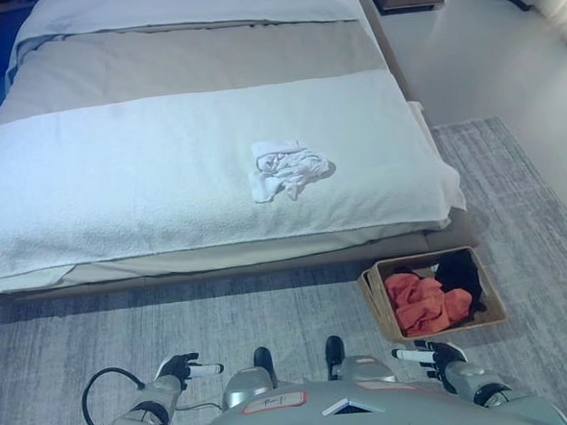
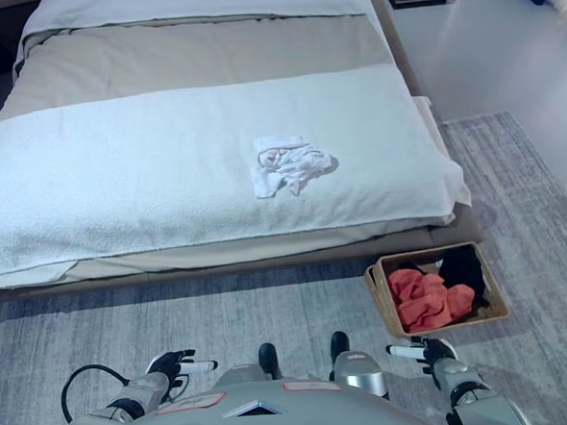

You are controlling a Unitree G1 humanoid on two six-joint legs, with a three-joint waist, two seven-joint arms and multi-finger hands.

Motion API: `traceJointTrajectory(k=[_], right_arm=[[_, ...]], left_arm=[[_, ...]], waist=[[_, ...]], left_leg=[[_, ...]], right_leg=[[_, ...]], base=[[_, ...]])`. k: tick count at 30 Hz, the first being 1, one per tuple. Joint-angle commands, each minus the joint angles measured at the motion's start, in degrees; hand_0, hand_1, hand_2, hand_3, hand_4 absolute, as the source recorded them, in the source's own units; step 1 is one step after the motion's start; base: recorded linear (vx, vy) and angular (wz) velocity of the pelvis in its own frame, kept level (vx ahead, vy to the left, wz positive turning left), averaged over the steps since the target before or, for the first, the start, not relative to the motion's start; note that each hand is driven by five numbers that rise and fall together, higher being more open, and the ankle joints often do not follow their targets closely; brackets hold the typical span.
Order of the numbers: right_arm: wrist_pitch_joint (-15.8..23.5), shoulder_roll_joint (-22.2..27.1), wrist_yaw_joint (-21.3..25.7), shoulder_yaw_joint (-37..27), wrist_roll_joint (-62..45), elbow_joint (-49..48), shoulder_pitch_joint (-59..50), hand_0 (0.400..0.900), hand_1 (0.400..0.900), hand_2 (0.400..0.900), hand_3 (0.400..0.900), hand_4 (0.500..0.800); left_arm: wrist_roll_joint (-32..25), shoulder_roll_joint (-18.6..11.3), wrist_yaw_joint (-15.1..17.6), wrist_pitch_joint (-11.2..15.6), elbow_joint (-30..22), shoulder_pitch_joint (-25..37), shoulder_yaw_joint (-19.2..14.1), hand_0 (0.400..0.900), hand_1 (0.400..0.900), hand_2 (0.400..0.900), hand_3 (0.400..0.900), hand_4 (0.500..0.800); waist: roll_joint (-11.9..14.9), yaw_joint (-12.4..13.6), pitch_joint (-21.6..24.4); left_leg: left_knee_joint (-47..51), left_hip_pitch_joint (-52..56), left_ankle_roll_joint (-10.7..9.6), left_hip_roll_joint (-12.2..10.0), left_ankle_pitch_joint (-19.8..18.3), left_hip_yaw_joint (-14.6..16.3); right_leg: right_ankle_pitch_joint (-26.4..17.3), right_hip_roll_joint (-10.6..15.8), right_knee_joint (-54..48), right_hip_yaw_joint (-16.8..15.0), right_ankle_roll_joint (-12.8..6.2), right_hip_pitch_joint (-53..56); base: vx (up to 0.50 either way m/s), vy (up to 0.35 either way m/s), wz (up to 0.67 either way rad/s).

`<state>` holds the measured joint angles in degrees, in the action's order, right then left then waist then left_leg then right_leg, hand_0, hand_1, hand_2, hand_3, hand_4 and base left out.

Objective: Put the clothes on the bed into the basket.

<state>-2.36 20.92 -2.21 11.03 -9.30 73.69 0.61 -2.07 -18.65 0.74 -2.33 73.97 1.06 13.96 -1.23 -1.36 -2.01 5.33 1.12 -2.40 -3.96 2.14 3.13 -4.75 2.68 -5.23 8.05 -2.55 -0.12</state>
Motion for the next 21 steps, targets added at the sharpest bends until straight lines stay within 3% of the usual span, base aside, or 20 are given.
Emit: traceJointTrajectory(k=[1, 15, 21], right_arm=[[0.44, 2.25, 0.18, 2.42, 0.08, 1.23, -1.75, 0.9, 0.9, 0.9, 0.9, 0.8], [0.61, 2.44, 0.25, 2.33, 0.17, 1.25, -1.69, 0.9, 0.9, 0.9, 0.9, 0.8], [0.52, 2.5, 0.51, 1.96, 0.05, 0.98, -1.19, 0.9, 0.9, 0.9, 0.9, 0.8]], left_arm=[[0.84, -3.01, 0.96, 0.63, 2.18, 1.99, -1.6, 0.9, 0.9, 0.9, 0.9, 0.8], [0.33, -2.86, 0.63, 0.71, 1.7, 2.12, -1.54, 0.9, 0.9, 0.9, 0.9, 0.8], [-0.23, -3.28, 0.67, 0.68, 0.86, 2.74, -1.09, 0.9, 0.9, 0.9, 0.9, 0.8]], waist=[[1.53, -0.83, -0.97], [1.36, -0.95, -1.18], [1.36, -1.34, -2.06]], left_leg=[[-0.33, 1.57, -1.54, 1.48, -2.36, 2.33], [-0.33, 1.5, -1.72, 1.32, -2.06, 2.06], [-0.33, 0.33, -2.36, 0.42, -0.94, 0.83]], right_leg=[[6.39, 0.37, 0.52, -1.37, -3.18, 3.94], [6.79, 0.24, 0.92, -0.89, -2.9, 3.9], [8.36, -0.58, 3.73, -0.34, -1.79, 2.44]], base=[[0.0, 0.0, 0.0], [0.0, -0.004, 0.02], [-0.04, -0.078, 0.31]])
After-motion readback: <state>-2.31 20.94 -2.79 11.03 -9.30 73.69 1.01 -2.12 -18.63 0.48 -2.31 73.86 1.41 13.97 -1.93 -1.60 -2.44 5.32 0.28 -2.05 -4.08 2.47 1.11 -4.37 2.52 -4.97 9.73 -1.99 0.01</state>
